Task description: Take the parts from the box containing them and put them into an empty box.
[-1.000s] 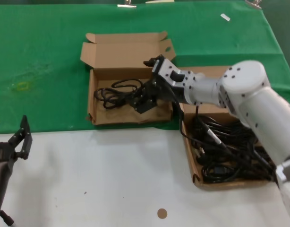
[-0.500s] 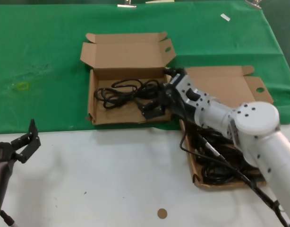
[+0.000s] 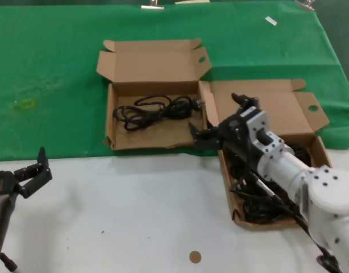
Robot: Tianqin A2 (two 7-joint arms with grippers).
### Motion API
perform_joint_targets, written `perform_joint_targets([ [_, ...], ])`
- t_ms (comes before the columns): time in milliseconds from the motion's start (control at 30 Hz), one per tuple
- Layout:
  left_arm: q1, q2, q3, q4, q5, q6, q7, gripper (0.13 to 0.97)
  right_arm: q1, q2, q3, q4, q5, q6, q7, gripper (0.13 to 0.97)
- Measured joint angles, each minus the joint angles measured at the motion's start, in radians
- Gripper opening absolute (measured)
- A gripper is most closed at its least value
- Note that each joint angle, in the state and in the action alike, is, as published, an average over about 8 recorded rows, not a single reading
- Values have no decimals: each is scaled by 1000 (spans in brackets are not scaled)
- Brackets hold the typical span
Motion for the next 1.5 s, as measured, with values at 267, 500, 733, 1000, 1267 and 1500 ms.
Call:
perform_joint_targets([
  [267, 0, 0, 0, 0, 0, 0, 0, 936, -155, 26, 51, 166, 49, 93, 44, 966],
  [500, 0, 0, 0, 0, 0, 0, 0, 966, -292, 50, 95, 311, 91, 173, 82, 966],
  [733, 0, 0, 0, 0, 0, 0, 0, 966, -409, 70, 134, 437, 128, 243, 115, 966],
  [1000, 0, 0, 0, 0, 0, 0, 0, 966, -432, 74, 141, 462, 135, 257, 121, 966],
  [1267, 0, 0, 0, 0, 0, 0, 0, 966, -433, 74, 141, 462, 135, 258, 121, 966],
  [1500, 0, 0, 0, 0, 0, 0, 0, 966, -433, 74, 141, 462, 135, 258, 121, 966],
])
